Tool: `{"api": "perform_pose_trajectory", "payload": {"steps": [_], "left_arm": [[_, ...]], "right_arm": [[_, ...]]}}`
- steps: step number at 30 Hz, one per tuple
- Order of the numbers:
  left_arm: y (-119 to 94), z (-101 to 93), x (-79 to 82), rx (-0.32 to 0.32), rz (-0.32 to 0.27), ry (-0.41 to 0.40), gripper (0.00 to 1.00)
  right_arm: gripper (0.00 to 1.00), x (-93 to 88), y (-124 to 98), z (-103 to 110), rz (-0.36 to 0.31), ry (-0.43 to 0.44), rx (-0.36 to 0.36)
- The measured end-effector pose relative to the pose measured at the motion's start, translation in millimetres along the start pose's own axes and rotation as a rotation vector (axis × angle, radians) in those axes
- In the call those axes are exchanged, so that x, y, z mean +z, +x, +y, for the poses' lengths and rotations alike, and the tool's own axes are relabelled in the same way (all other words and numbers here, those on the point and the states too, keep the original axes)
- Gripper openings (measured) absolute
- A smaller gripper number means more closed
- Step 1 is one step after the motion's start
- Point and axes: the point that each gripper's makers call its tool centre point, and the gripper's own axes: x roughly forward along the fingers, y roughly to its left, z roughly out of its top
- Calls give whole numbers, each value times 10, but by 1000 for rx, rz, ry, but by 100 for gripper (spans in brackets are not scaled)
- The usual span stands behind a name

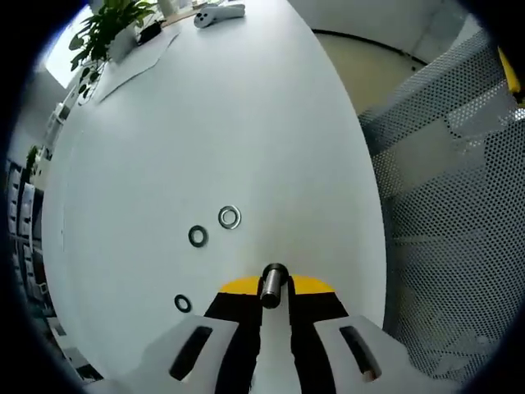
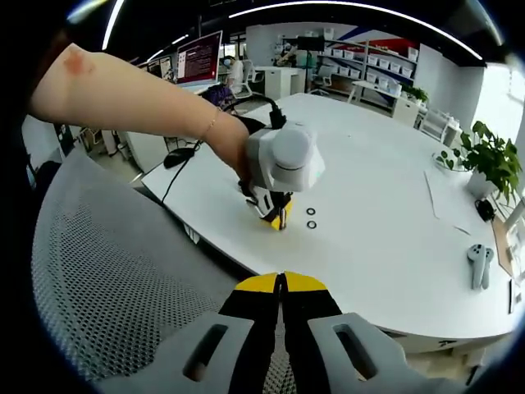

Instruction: Place the washer onto the threaded stud by aligning its center hole with the stud, sliding it down to the base, and recovering from edge contact or off-axis alignment until the washer reaches the visible bottom stop.

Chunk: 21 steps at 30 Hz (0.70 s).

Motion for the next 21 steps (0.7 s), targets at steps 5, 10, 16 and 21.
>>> {"api": "perform_pose_trajectory", "payload": {"steps": [5,10,16,21], "left_arm": [[-65,9,-37,10,-11,-28,13],[-242,185,-172,36,-50,-47,25],[-452,455,-338,72,-86,-111,24],[-515,657,-438,121,-77,-131,23]], "right_arm": [[4,-5,0,3,3,1,0],[4,-5,0,4,4,-1,1],[4,-3,1,1,4,-3,1],[4,-3,4,4,4,-4,4]]}}
